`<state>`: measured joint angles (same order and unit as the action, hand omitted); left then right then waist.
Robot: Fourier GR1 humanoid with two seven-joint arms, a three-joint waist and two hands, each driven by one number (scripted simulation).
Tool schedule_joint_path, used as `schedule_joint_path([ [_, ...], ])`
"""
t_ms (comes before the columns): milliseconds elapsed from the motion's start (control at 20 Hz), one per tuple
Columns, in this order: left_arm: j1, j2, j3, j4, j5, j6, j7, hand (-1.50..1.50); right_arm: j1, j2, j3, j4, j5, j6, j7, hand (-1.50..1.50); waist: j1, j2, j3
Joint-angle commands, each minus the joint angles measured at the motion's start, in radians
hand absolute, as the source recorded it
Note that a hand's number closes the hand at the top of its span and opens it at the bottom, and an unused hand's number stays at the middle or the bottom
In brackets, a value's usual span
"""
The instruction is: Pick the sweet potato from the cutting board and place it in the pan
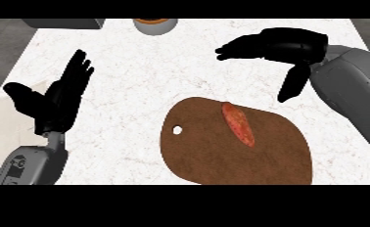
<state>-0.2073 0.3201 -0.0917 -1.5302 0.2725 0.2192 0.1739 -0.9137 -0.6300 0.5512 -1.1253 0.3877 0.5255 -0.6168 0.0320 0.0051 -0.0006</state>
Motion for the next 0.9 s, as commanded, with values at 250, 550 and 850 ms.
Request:
schedule_joint_path([
  [250, 0.057, 0.014, 0.027, -0.034, 0.0, -0.022, 0.005, 0.0, -0.005, -0.076, 0.168, -0.108, 0.161, 0.131, -0.07, -1.5, -0.028, -0.007, 0.0],
  [550, 0.036, 0.024, 0.06, -0.066, 0.003, -0.022, 0.059, 0.0, 0.059, -0.104, 0.197, -0.233, 0.292, 0.006, -0.022, -1.5, -0.034, -0.009, 0.001],
  [850, 0.016, 0.021, 0.087, -0.102, -0.007, -0.022, 0.105, 0.0, 0.159, -0.13, 0.127, -0.316, 0.38, -0.03, -0.006, -1.5, -0.034, -0.008, 0.001],
])
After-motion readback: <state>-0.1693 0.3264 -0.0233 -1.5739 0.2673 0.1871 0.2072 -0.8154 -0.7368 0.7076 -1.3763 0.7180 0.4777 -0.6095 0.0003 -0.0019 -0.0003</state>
